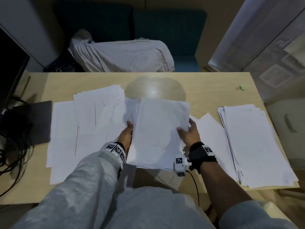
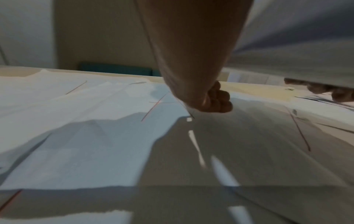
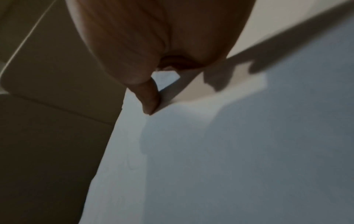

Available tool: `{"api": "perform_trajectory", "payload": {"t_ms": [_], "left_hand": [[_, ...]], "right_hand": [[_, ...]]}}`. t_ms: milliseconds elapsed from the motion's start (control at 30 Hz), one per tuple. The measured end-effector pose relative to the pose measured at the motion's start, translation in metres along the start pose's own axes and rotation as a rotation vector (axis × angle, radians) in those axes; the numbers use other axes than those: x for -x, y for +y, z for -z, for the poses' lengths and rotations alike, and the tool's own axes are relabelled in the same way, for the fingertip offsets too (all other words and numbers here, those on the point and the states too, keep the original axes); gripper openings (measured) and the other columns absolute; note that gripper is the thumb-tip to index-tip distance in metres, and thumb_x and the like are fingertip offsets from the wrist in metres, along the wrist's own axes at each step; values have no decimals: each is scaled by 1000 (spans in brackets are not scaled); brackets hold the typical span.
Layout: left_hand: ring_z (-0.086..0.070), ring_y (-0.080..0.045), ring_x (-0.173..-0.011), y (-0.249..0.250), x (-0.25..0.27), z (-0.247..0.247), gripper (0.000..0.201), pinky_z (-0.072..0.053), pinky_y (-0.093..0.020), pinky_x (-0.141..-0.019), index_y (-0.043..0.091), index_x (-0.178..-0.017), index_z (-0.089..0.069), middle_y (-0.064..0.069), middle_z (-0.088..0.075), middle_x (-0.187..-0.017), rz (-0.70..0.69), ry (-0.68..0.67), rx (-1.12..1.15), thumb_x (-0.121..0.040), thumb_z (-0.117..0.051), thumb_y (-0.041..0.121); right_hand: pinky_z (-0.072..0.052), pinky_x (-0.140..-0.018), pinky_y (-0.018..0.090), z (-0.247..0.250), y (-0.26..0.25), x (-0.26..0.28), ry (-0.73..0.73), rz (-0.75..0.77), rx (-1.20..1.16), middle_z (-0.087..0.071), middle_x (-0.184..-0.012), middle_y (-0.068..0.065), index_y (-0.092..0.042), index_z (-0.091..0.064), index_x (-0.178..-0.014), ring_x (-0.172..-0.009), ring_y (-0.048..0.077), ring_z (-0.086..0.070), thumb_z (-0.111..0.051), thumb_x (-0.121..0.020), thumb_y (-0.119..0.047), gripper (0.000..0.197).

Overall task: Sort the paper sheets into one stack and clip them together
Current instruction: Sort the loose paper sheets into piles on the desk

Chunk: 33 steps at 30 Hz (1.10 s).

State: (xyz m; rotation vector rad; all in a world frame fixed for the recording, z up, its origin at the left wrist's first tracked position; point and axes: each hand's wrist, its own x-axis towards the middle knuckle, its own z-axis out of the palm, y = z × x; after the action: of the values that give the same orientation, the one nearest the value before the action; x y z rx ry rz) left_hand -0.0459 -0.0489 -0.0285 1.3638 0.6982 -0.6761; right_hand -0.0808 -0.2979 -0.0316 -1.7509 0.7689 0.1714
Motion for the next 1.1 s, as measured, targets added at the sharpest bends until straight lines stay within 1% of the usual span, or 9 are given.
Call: {"api": "perform_trajectory", "payload": {"t_ms": [100, 233, 333, 567, 667, 733, 833, 967, 1100], "left_hand": [[-59, -16, -81, -7, -3, -9, 38, -48, -27, -71, 10, -126, -57, -2, -64, -93, -198, -59, -353, -96, -55, 33], [-45, -19, -128, -18, -12, -9, 53, -37, -26, -106, 20, -131, -51, -1, -49, -137, -472, 11, -1061, -83, -71, 27], [-30, -20, -139, -31, -10, -15, 74, -31, -38, -113, 27, -145, -33, 5, -30, -152, -563, -63, -1406, -82, -67, 46], [-30, -27, -138, -34, -17, -43, 78, -29, -39, -115, 18, -145, -33, -6, -32, -151, -513, 48, -1177, -80, -72, 36], [-10, -27, -147, -29, -21, -28, 81, -16, -49, -115, 24, -146, -29, -4, -15, -158, -529, 345, -1283, -78, -70, 42], [1, -27, -149, -23, -21, -13, 92, -12, -58, -114, 23, -149, -17, -2, -2, -161, -332, 531, -1230, -77, -67, 50], [-4, -28, -148, -19, -24, 11, 109, -18, -62, -112, 17, -150, -8, -7, -3, -161, -125, 673, -995, -71, -74, 53], [-30, -34, -134, -21, -27, 32, 124, -37, -57, -101, 18, -149, -7, -15, -27, -147, -135, 692, -936, -57, -86, 45], [-44, -36, -129, -8, -25, 44, 97, -40, -45, -104, 15, -148, -19, -18, -43, -141, -60, 497, -852, -73, -79, 30]], "right_hand": [[-42, -78, 28, 25, -1, -6, 104, 36, 80, -64, -106, 6, -9, -57, -121, -92, 21, -57, -59, -89, -14, 33], [-55, -78, 42, 64, 16, -18, 298, -27, -26, -69, -97, 13, -23, -62, -94, -87, 32, -64, -57, -74, -20, 21], [-50, -85, 44, 91, 29, -17, 391, -63, -7, -66, -102, 15, -16, -62, -107, -94, 35, -60, -57, -79, -13, 30], [-38, -74, 30, 103, 62, -1, 275, -155, 167, -60, -102, 18, -2, -60, -115, -87, 27, -50, -53, -88, -5, 28], [-41, -65, 26, 96, 60, 1, 262, -152, 26, -62, -94, 23, -3, -62, -106, -79, 26, -51, -54, -88, -4, 20], [-47, -54, 19, 94, 55, 0, 246, -161, -165, -64, -86, 16, -5, -61, -103, -70, 23, -54, -56, -89, 0, 16], [-53, -80, 31, 89, 52, -13, 164, -144, -317, -68, -106, 10, -11, -62, -106, -89, 26, -64, -61, -89, -6, 17], [-46, -81, 33, 66, 43, -24, 95, -137, -321, -65, -90, 3, -9, -57, -114, -79, 24, -60, -61, -91, -18, 25], [-46, -78, 37, 29, 29, -28, 33, -135, -342, -62, -85, 7, -4, -58, -116, -75, 25, -58, -63, -89, -21, 31]]}}
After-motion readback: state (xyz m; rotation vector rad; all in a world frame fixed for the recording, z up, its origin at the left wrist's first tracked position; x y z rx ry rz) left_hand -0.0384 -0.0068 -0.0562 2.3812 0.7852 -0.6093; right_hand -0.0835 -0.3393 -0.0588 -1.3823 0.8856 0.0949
